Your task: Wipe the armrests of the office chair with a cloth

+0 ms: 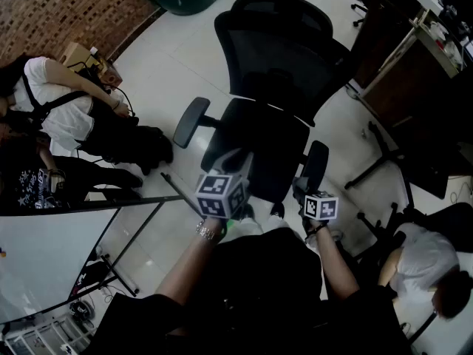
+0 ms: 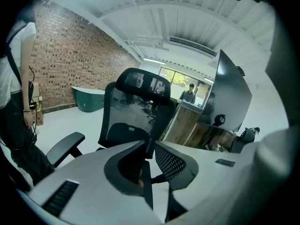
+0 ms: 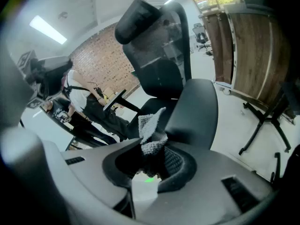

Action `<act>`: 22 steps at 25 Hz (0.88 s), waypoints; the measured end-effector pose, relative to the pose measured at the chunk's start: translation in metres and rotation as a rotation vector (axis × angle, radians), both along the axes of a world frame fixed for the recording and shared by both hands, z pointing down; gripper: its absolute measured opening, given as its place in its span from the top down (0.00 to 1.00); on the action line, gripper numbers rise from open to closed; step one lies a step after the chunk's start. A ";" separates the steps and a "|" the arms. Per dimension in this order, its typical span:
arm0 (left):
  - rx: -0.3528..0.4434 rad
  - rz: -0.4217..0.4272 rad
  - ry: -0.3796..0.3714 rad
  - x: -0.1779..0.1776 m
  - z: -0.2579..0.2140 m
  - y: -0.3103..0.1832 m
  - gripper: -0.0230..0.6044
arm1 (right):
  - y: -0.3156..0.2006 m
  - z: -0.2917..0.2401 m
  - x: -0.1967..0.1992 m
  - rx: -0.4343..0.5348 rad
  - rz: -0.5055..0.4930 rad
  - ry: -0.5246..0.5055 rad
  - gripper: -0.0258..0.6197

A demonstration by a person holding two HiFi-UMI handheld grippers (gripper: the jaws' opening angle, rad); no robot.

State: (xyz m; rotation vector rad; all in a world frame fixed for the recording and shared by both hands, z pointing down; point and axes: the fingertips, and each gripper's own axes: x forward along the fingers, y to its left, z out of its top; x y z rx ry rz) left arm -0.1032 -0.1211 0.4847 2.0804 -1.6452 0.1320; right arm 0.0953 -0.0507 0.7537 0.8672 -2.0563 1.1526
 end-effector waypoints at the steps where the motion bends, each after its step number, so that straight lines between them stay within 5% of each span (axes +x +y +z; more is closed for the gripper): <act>1: 0.010 0.002 -0.002 -0.001 -0.002 -0.005 0.85 | 0.001 -0.001 -0.005 -0.005 -0.031 -0.008 0.85; 6: 0.018 0.005 -0.007 -0.010 -0.002 -0.004 0.85 | -0.015 -0.023 -0.012 0.035 -0.074 -0.069 0.85; 10: 0.028 -0.007 -0.014 -0.021 -0.008 0.000 0.85 | -0.103 -0.046 0.011 0.126 0.042 -0.049 0.85; 15: 0.022 -0.032 -0.019 -0.032 -0.010 0.003 0.85 | -0.185 -0.024 0.040 0.107 0.169 0.043 0.85; 22: 0.004 -0.039 -0.024 -0.033 -0.004 0.011 0.85 | -0.170 0.000 0.039 0.062 0.238 -0.031 0.85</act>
